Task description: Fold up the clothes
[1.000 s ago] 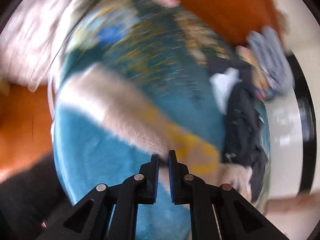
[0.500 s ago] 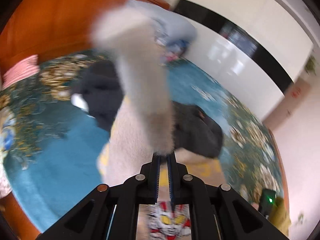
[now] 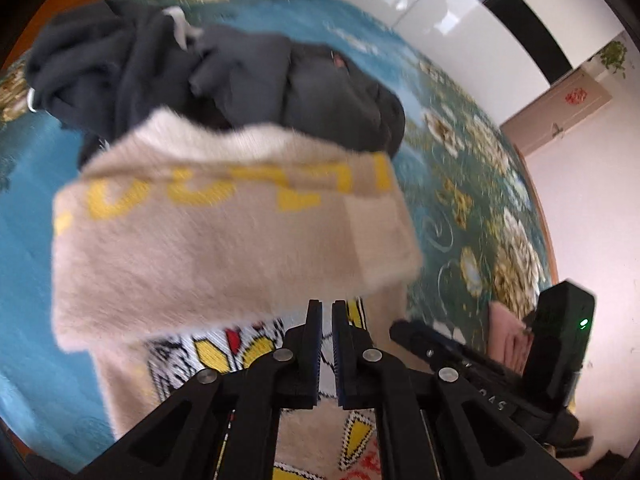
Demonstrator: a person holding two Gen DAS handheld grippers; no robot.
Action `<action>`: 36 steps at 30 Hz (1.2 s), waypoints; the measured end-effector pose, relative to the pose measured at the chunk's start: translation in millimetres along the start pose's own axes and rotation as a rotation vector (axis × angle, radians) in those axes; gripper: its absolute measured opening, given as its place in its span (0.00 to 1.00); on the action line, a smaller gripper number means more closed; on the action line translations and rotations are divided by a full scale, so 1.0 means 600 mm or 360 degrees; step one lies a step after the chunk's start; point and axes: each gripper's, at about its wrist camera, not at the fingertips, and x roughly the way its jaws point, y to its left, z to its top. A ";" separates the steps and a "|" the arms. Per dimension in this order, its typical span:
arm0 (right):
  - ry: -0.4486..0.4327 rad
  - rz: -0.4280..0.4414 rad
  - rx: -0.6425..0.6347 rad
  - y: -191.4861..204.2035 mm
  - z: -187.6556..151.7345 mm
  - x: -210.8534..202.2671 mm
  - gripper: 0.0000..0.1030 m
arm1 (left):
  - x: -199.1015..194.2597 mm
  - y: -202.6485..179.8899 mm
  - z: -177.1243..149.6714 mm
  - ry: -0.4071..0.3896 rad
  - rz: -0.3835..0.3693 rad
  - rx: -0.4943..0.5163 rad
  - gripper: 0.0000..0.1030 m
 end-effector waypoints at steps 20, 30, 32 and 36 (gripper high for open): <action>-0.0040 0.0095 0.0107 0.029 0.047 0.019 0.51 | -0.060 0.270 -0.106 0.0027 0.0153 -0.0740 0.08; -0.0050 0.0113 0.0109 0.057 0.066 0.029 0.34 | -0.057 0.275 -0.127 0.0036 0.0116 -0.0747 0.08; -0.0077 0.0091 0.0054 0.069 0.078 0.022 0.34 | -0.058 0.275 -0.130 0.0038 0.0111 -0.0741 0.08; -0.0174 0.0075 -0.0058 0.086 0.099 -0.004 0.13 | -0.060 0.275 -0.136 0.0041 0.0096 -0.0741 0.08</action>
